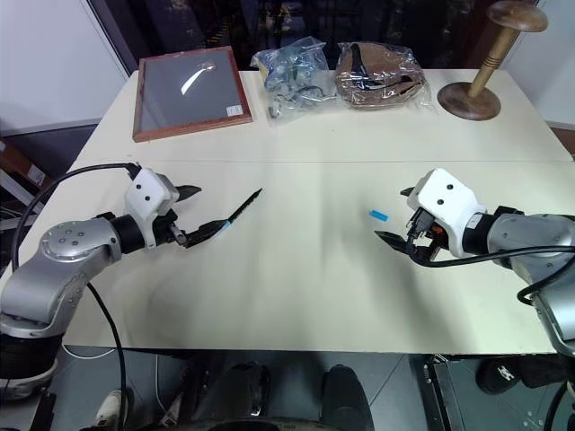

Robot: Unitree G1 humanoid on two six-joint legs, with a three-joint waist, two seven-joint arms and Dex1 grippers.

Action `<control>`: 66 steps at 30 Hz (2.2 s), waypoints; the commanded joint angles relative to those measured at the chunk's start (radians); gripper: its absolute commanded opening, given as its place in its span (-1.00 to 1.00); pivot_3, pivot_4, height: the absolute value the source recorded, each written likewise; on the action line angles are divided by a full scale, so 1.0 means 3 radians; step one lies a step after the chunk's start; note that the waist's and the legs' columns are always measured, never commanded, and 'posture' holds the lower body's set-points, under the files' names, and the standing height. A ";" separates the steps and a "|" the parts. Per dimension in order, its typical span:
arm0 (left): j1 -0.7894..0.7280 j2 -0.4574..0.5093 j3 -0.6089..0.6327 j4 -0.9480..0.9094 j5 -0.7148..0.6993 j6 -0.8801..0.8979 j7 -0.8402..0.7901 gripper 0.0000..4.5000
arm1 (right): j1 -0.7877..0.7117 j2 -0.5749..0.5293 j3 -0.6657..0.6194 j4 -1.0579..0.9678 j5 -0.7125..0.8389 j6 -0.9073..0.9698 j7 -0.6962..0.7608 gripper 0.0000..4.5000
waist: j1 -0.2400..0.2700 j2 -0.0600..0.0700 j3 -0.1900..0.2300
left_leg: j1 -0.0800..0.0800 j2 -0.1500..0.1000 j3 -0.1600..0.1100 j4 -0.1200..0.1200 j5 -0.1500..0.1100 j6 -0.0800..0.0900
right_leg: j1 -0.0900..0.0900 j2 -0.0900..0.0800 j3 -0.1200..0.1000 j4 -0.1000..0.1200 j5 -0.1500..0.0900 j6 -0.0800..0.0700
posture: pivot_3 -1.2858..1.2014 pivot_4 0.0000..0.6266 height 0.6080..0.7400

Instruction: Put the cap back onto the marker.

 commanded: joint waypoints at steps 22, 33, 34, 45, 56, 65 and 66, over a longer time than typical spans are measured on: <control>-0.0306 -0.0473 -0.0306 0.0337 0.0223 0.0287 0.0547 0.99 | -0.0048 0.0062 -0.0080 -0.0291 0.0055 0.0179 -0.0167 1.00 | 0.0007 -0.0001 0.0000 | -0.0003 -0.0001 -0.0001 0.0004 0.0000 0.0000 | 0.0000 0.0000 -0.0002 0.0002 0.0000 0.0000 | 0.03 -0.52 1.00; -0.0666 -0.0632 -0.0542 0.0857 0.0399 0.0424 0.0606 0.99 | 0.0146 0.0228 -0.0220 -0.0679 0.0123 0.0471 -0.0394 1.00 | -0.0003 -0.0001 0.0000 | -0.0004 -0.0002 -0.0001 0.0004 0.0000 0.0000 | -0.0001 0.0000 -0.0004 0.0003 0.0000 0.0000 | 0.03 -0.52 1.00; -0.0663 -0.0643 -0.0549 0.0889 0.0416 0.0414 0.0611 0.99 | 0.0163 0.0240 -0.0229 -0.0709 0.0126 0.0491 -0.0410 1.00 | -0.0002 -0.0001 0.0000 | -0.0004 -0.0002 -0.0001 0.0004 0.0000 0.0000 | -0.0001 0.0001 -0.0004 0.0004 0.0000 0.0000 | 0.03 -0.52 1.00; -0.0614 -0.0758 -0.0661 0.1160 0.0558 0.0399 0.0615 0.99 | 0.0217 0.0298 -0.0264 -0.0836 0.0165 0.0599 -0.0515 1.00 | 0.0004 -0.0001 0.0000 | -0.0005 -0.0003 -0.0003 0.0006 0.0000 0.0000 | 0.0000 -0.0001 -0.0005 0.0005 0.0000 0.0000 | 0.03 -0.52 1.00; -0.0616 -0.0794 -0.0673 0.1279 0.0622 0.0292 0.0577 0.99 | 0.0199 0.0298 -0.0250 -0.0827 0.0170 0.0592 -0.0547 1.00 | 0.0015 -0.0001 0.0000 | -0.0005 -0.0004 -0.0003 0.0007 0.0000 0.0000 | 0.0000 -0.0001 -0.0006 0.0006 0.0000 0.0000 | 0.03 -0.52 1.00; -0.0583 -0.0822 -0.0694 0.1302 0.0662 0.0255 0.0522 -0.28 | 0.0175 0.0269 -0.0247 -0.0797 0.0156 0.0575 -0.0532 1.00 | 0.0003 -0.0001 0.0000 | -0.0004 -0.0004 -0.0003 0.0010 0.0000 0.0000 | 0.0001 -0.0002 -0.0006 0.0007 0.0000 0.0001 | 0.03 -0.52 1.00; -0.0577 -0.0823 -0.0695 0.1305 0.0661 0.0256 0.0515 -0.53 | 0.0168 0.0264 -0.0248 -0.0791 0.0156 0.0575 -0.0529 1.00 | 0.0001 -0.0001 0.0000 | -0.0003 -0.0004 -0.0003 0.0010 0.0000 0.0000 | 0.0001 -0.0002 -0.0005 0.0007 0.0000 0.0001 | 0.03 -0.52 1.00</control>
